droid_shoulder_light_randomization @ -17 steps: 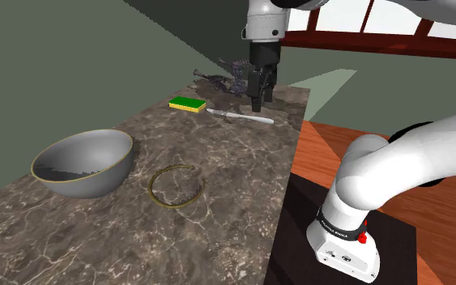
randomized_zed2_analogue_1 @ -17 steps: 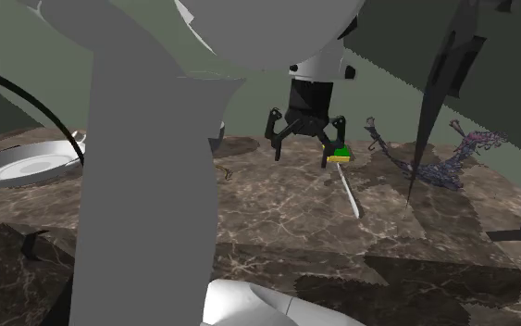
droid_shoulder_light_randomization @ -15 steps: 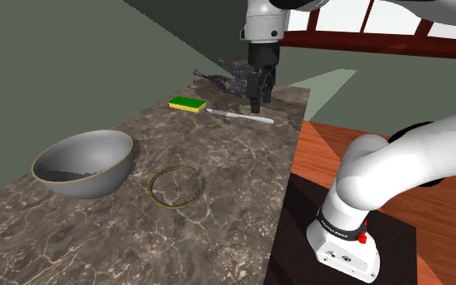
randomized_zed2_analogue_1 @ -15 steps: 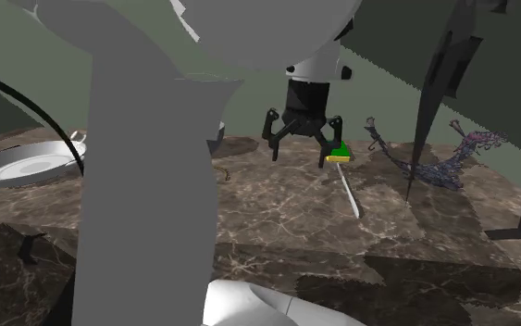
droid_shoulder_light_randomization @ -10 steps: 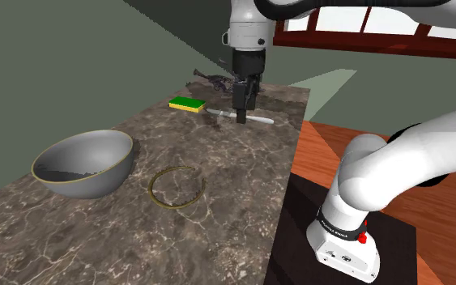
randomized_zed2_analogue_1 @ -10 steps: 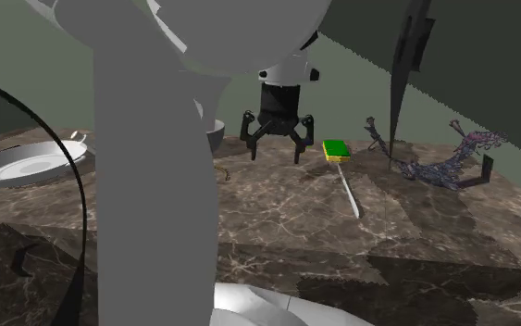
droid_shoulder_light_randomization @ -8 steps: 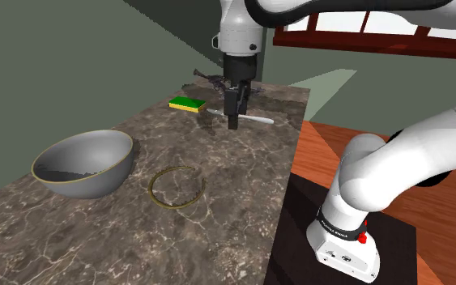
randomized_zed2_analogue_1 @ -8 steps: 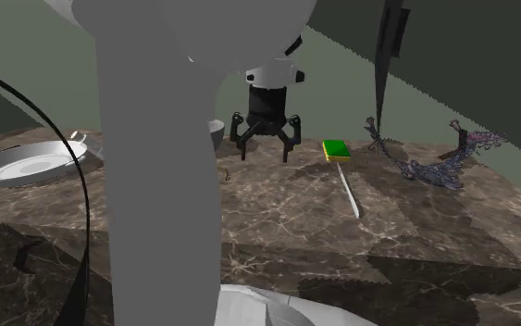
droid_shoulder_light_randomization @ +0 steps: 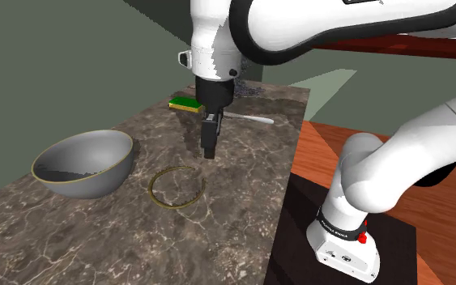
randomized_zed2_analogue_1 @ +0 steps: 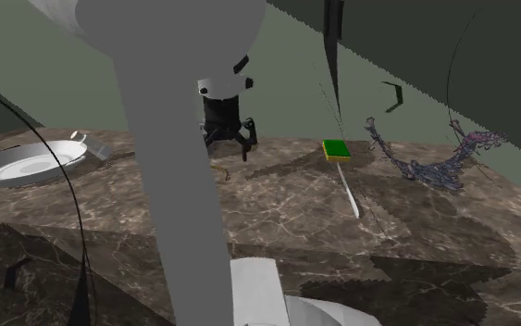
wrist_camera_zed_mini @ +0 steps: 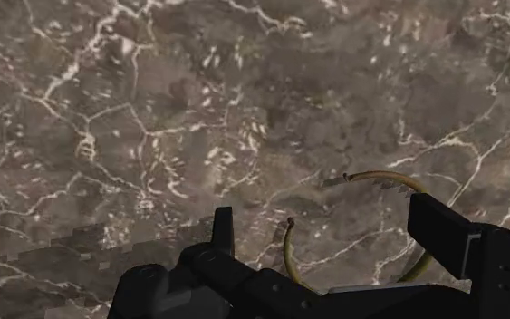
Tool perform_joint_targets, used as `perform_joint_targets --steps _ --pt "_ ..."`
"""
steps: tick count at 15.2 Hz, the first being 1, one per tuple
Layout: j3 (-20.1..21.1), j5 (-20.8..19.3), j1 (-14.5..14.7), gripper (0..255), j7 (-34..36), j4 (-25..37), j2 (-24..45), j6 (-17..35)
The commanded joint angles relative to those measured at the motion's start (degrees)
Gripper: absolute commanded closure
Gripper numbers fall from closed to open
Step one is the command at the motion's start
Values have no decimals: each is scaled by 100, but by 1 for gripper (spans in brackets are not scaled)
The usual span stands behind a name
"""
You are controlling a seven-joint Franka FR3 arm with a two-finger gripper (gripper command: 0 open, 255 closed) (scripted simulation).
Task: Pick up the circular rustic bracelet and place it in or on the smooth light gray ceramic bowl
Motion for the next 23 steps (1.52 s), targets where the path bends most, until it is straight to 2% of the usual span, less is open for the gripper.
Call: perform_joint_targets --steps 1,9,17,23 --pt "257 37 133 0 5 1 148 306" --pt "1191 -53 511 0 32 161 728 1276" --pt "1343 -64 471 0 69 -246 944 1895" --pt "1344 -65 470 0 69 -245 946 1895"
